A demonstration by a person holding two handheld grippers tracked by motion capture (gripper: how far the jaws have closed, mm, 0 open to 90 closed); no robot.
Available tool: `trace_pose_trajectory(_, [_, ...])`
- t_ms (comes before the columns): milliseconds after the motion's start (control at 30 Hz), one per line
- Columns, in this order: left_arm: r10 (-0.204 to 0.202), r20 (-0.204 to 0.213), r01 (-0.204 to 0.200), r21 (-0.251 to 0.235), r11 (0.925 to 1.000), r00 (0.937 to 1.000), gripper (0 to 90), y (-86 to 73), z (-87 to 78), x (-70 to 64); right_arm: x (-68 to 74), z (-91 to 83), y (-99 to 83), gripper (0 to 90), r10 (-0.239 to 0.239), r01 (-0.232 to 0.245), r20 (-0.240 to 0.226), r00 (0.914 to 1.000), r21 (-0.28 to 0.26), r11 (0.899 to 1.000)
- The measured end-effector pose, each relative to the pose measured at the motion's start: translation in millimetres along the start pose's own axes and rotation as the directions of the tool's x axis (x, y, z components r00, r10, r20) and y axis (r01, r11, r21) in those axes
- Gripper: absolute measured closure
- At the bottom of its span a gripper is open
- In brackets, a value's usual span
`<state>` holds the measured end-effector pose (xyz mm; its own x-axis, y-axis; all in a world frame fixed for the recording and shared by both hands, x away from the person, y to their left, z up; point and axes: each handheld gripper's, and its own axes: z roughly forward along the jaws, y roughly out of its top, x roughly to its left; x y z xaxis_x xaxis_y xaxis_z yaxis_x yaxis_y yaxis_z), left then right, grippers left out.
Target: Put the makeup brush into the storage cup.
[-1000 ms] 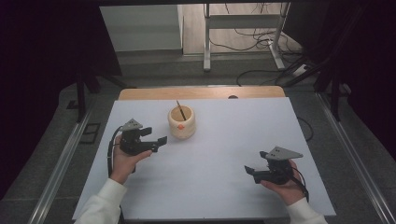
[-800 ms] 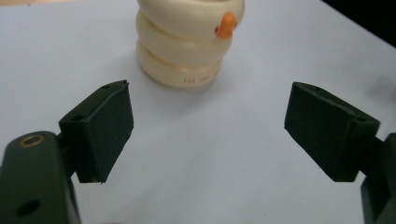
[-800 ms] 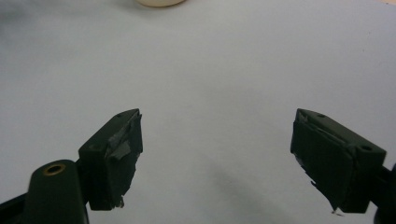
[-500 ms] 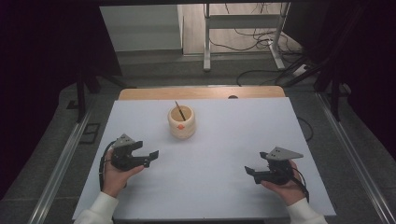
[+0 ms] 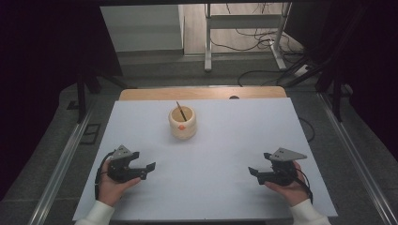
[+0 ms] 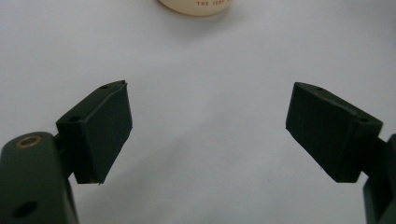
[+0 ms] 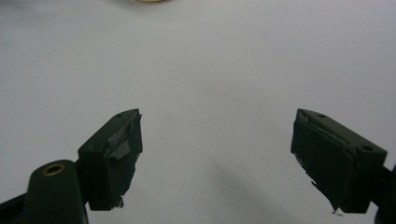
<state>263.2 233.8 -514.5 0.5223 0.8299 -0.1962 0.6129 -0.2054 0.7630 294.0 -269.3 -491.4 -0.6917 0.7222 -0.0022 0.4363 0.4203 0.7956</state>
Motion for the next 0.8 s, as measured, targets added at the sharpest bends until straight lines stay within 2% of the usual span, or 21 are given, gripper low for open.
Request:
trace_pose_trajectory(333, [-0.005,-0.006,0.005,0.002,1.0,1.0,15.2,-11.3,-7.6,-1.8,0.6,1.9,-1.8,15.8,-0.008,0.008,0.007,0.9999,0.013,1.0])
trace_pose_trajectory(800, [0.005,-0.005,-0.005,-0.014,0.9999,1.0,15.3,-9.5,-8.5,-2.0,0.6,3.5,-2.8,15.7,-0.01,0.01,0.005,0.9999,0.023,1.0])
